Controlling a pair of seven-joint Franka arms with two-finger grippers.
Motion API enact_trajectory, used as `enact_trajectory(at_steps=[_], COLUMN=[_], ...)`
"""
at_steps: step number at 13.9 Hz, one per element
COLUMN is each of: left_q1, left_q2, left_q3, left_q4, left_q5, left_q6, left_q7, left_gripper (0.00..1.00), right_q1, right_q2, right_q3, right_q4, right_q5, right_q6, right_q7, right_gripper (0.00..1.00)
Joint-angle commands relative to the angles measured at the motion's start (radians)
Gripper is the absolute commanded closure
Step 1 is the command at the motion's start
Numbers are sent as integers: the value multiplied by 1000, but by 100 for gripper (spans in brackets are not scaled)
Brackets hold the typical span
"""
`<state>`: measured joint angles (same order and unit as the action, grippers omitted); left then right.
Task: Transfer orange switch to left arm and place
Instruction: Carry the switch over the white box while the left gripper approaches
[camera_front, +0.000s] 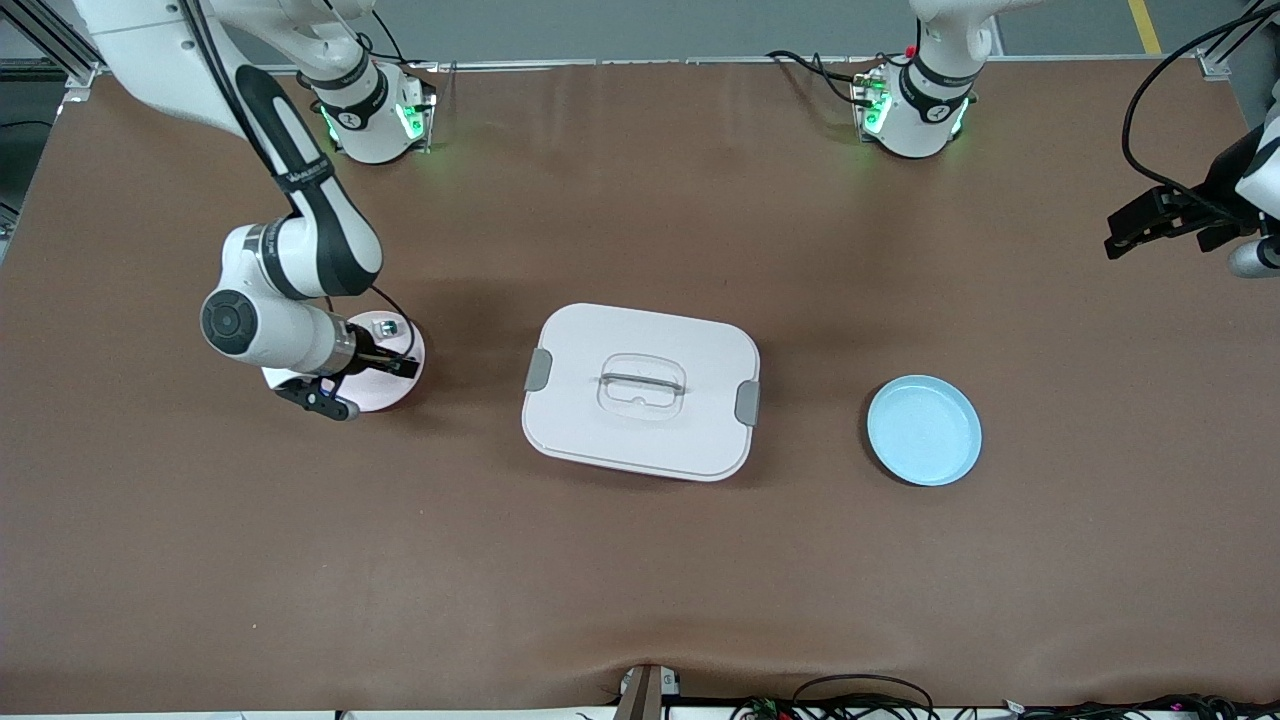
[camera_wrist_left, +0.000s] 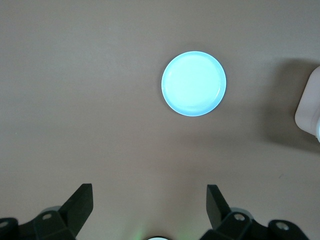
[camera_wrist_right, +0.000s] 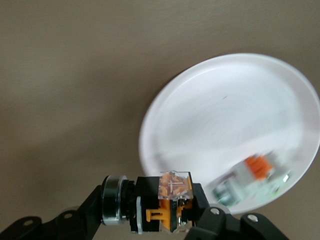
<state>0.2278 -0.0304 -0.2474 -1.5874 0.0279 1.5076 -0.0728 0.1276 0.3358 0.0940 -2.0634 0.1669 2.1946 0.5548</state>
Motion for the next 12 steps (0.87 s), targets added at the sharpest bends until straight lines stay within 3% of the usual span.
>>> enact_trajectory(at_steps=[1, 7, 10, 12], left_q1=[-1, -8, -12, -12], left_q2=[-5, -5, -16, -14], left_q3=[-6, -32, -49, -120], left_q4=[-3, -46, -120, -129], left_q5=[-6, -11, -153, -166], left_q6=[-7, 8, 86, 127], left_q7=[14, 13, -5, -13], left_gripper=[0, 0, 0, 0], right_q1=[107, 243, 282, 297], right_q2=[-3, 22, 72, 109], right_q3=[-5, -5, -7, -5], right_q4=[124, 383, 544, 636], right_q5=[31, 189, 269, 284], right_q6=[-102, -208, -277, -314], right_q7=[215, 549, 709, 840], right_gripper=[100, 100, 100, 100])
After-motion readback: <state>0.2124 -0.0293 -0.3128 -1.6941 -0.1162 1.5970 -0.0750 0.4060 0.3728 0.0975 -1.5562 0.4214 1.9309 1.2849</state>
